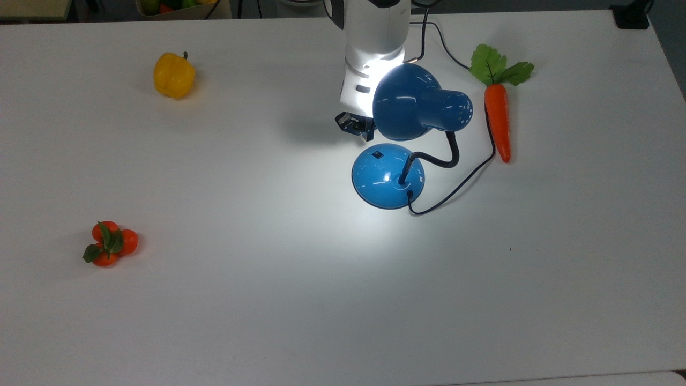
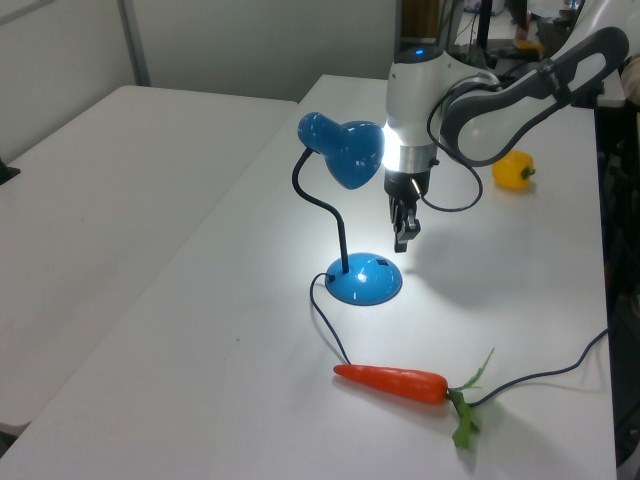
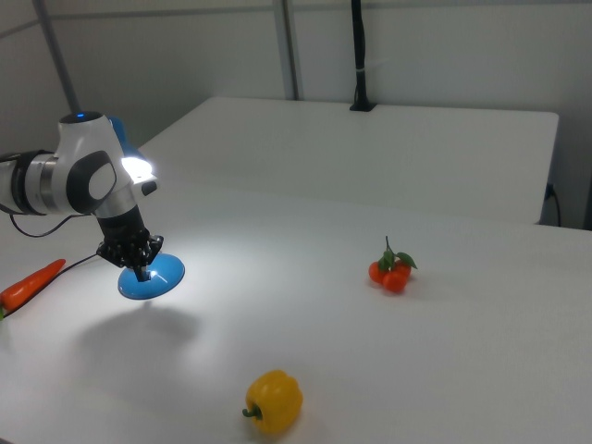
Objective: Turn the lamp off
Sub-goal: 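Press down on the switch on the lamp base with the gripper tips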
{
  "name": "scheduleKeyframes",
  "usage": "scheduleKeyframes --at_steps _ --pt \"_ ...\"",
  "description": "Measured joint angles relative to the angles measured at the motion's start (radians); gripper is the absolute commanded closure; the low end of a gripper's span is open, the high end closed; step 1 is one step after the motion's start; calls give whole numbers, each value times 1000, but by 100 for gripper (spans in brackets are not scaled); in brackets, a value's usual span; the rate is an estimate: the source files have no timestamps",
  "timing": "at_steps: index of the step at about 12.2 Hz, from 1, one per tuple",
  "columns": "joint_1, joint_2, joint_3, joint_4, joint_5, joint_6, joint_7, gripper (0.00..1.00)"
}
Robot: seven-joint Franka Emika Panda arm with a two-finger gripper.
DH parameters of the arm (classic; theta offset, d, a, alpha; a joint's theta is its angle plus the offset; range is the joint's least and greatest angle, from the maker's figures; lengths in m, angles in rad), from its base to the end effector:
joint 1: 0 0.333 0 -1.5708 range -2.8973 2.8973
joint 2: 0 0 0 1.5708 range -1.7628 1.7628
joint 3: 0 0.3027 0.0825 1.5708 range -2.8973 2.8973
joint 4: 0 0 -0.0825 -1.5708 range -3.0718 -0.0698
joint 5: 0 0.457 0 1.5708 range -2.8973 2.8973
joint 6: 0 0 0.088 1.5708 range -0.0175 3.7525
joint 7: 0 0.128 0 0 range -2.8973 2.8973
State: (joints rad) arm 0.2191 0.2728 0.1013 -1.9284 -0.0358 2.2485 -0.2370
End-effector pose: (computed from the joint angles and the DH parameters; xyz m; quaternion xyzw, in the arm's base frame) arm 0.6394 0.2095 0.2767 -0.9587 -0.2834 -0.0245 0.0004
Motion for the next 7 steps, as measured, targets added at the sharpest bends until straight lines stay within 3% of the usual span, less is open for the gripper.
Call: scheduleKeyframes --at_steps 7 --pt "0 21 7 -10 -1 93 -8 100"
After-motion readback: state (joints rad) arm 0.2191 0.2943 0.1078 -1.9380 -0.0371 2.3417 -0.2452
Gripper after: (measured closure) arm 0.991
